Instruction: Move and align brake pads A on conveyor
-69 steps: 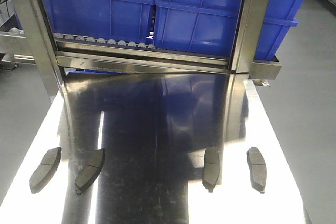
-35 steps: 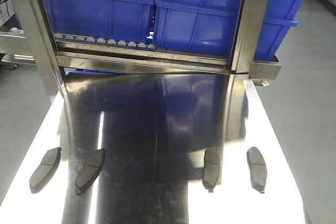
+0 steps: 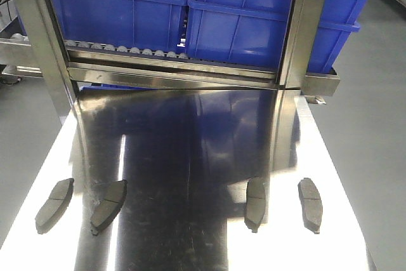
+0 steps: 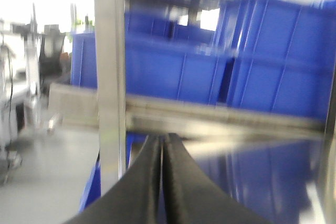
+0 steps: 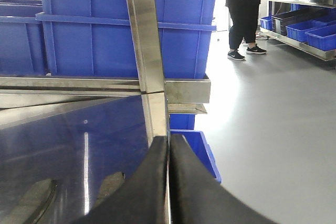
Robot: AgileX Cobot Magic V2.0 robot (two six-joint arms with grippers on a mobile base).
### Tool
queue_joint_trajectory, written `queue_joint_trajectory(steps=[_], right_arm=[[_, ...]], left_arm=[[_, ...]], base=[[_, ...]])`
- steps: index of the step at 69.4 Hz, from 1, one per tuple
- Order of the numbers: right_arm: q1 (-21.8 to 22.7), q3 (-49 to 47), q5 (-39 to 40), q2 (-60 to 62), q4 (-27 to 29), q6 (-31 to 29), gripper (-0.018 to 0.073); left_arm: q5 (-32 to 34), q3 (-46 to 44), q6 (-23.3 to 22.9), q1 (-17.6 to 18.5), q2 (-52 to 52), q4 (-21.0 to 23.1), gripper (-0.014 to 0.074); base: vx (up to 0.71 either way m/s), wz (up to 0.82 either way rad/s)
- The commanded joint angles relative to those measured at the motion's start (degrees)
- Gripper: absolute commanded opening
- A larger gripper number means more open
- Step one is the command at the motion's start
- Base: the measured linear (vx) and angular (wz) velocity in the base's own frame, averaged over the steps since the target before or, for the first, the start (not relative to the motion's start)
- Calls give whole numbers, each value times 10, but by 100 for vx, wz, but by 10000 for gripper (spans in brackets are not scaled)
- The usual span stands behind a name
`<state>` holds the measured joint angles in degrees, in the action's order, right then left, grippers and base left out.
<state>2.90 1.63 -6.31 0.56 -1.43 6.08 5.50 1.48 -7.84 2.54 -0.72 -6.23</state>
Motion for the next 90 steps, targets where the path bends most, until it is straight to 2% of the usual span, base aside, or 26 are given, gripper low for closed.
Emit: queue_joint_trajectory(steps=[1,14,18,24,27,32,38,46,54,64,73,90], right_arm=[[4,6,39,7,-4,-2,-11],[4,6,39,7,-4,-2,-11],[4,6,39,7,-4,-2,-11],[4,6,39,7,-4,-2,-11],[4,6,39,7,-4,-2,-11],[4,6,39,7,-4,-2,-11],[4,6,39,7,-4,-2,-11],[4,6,39,7,-4,-2,-11],[4,6,39,7,-4,-2,-11],[4,6,39,7,-4,-2,-11],[4,6,39,7,-4,-2,-11],[4,6,39,7,-4,-2,-11]], left_arm=[[97,4,-2,2,-8,0,-6],[272,4,-2,2,-8,7,-6],[298,-2,-4,2,-8,28,-6],[285,-43,-5,2,-8,68,-6],[250,-84,-2,2,-6,80,-6],[173,-156,17,2,11,78,-6],[64,-253,60,2,60,75,-6],[-48,-378,107,2,156,75,-6],[-142,-493,109,2,257,78,-3],[-250,-590,109,2,382,79,27],[-324,-636,109,2,469,79,120],[-398,-641,130,3,552,79,450]], base=[[0,0],[0,0],[0,0],[0,0],[0,0],[0,0],[0,0],[0,0],[0,0],[0,0],[0,0],[0,0]])
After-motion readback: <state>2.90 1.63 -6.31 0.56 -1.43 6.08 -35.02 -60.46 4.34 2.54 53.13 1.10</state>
